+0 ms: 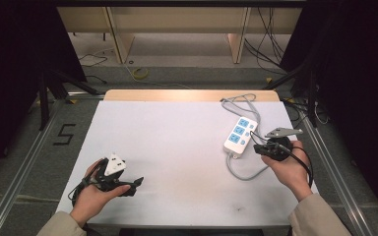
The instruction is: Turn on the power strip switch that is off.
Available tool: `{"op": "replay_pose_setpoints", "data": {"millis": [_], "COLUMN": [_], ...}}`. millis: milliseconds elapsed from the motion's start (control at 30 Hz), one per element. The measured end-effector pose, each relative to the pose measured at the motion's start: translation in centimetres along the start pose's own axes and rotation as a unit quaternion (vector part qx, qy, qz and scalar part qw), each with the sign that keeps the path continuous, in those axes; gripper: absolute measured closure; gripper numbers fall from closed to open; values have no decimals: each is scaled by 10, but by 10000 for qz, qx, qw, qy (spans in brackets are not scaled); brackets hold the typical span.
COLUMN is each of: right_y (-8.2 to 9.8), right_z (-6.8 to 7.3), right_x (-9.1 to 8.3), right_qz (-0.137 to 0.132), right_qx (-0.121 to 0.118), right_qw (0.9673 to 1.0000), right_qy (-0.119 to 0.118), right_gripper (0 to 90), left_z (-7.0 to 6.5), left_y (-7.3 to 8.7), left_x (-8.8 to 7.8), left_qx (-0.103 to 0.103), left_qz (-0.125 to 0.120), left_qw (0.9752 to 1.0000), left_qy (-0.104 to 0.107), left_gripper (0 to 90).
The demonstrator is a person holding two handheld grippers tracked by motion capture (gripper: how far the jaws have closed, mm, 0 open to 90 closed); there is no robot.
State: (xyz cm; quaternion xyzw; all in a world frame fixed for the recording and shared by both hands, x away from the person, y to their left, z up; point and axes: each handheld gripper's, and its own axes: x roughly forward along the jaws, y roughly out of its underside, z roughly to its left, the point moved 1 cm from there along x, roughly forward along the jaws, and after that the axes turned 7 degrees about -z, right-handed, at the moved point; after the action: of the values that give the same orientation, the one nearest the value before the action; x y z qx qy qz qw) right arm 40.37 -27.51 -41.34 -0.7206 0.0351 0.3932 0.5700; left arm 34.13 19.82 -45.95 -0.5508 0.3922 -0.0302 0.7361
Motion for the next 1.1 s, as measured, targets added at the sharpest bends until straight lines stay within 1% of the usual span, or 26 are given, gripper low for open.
{"op": "replay_pose_setpoints", "data": {"millis": [633,1100], "right_y": [-8,-14], "right_z": [-5,-5], "right_x": [7,11], "right_qz": [10,-3], "right_qx": [63,41], "right_qw": [10000,10000], "right_qy": [12,17], "right_gripper": [900,900], "left_z": [-1,-1], "left_y": [0,0], "left_x": [0,0], "left_qx": [1,0], "left_qz": [5,3], "left_qw": [10000,10000], "left_qy": [14,13], "left_gripper": [143,146]}}
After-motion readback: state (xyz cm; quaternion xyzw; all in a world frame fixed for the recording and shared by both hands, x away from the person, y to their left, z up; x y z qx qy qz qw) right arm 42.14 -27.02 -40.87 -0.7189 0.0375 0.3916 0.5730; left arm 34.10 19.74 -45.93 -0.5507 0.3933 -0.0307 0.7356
